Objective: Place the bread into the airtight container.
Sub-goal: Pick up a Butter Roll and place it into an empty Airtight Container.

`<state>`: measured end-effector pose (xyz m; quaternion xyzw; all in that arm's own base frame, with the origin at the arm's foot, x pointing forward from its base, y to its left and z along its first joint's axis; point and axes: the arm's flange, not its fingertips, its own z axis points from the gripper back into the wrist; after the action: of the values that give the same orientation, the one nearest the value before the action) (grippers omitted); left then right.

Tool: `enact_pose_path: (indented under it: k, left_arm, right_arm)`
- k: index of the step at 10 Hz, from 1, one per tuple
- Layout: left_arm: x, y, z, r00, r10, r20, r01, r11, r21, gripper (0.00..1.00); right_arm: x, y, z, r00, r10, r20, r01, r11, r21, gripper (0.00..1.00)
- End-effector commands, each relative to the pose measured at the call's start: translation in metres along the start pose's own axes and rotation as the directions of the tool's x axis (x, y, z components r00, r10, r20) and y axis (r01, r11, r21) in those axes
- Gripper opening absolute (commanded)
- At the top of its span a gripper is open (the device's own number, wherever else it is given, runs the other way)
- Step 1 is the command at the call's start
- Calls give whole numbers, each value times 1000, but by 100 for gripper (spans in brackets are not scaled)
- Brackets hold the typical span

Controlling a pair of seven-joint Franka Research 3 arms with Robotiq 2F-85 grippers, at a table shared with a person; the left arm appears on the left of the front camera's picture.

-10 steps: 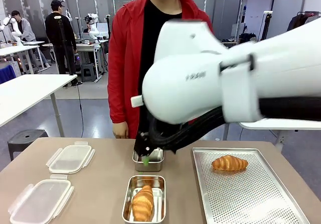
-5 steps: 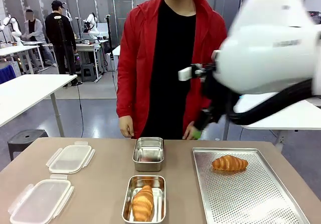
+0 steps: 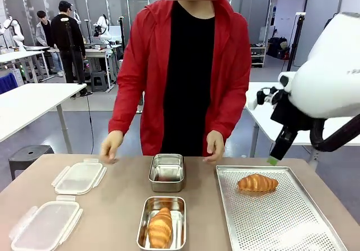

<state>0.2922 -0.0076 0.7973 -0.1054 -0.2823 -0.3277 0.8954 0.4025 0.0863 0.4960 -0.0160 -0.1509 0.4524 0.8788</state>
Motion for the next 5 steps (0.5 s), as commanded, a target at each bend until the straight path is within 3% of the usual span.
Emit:
enact_pose_path:
  k: [1,2,4,5]
  left_arm:
    - [2,-1,2,1000,-2,12,2,1000,-9,100]
    - [2,-1,2,1000,-2,12,2,1000,-9,100]
    - [2,-1,2,1000,-2,12,2,1000,-9,100]
    - [2,-1,2,1000,-2,12,2,1000,-9,100]
  right_arm:
    - [15,-20,-21,999,-29,19,27,998,58,100]
    - [-15,-21,17,996,-36,80,30,997,72,100]
    - [-121,-25,111,975,-150,165,147,989,31,100]
    - [-159,-17,139,956,-194,219,198,980,5,100]
